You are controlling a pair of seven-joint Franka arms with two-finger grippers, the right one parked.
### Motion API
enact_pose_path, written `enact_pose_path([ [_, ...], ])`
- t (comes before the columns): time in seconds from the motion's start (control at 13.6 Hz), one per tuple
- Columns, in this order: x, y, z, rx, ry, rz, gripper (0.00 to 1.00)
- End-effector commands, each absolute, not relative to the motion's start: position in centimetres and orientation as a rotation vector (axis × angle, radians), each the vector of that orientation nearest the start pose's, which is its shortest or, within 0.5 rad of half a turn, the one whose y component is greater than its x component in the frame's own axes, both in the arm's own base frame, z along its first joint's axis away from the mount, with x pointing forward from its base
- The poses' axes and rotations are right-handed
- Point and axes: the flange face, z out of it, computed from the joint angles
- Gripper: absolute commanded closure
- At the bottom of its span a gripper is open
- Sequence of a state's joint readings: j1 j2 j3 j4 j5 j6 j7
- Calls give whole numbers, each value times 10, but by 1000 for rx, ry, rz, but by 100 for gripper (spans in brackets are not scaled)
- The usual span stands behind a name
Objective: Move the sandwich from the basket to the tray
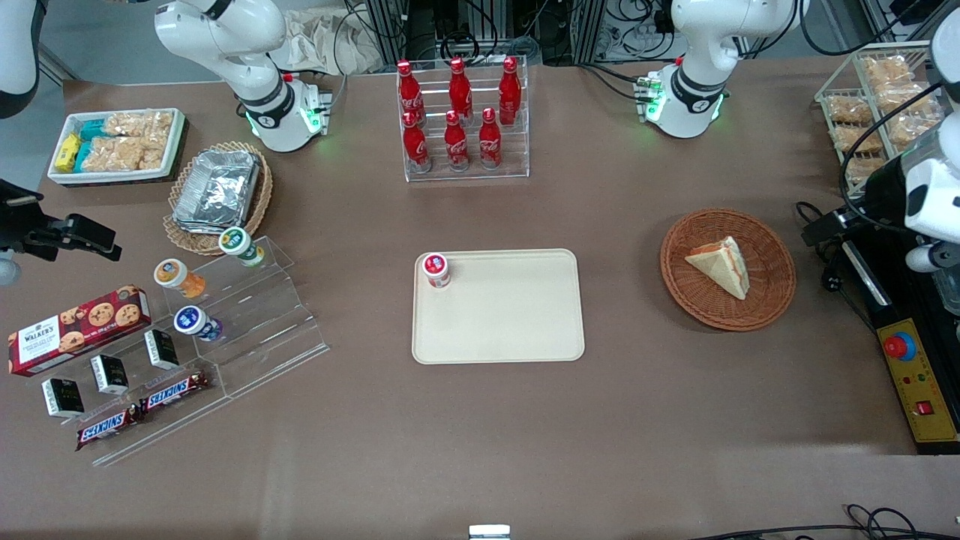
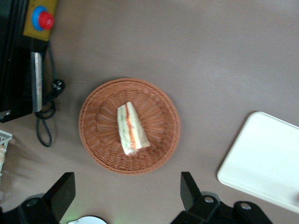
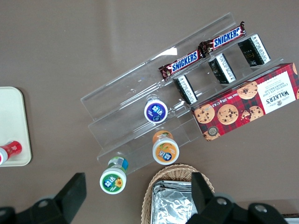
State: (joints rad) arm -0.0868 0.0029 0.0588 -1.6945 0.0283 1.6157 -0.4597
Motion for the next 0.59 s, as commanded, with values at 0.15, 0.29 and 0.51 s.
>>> enact_pose_path([
  [0.15, 503, -10, 491, -2901, -1021, 38, 0],
  [0.29, 498, -10, 461, -2840, -1180, 33, 0],
  [0.51, 491, -11, 427, -2796, -1286, 27, 0],
])
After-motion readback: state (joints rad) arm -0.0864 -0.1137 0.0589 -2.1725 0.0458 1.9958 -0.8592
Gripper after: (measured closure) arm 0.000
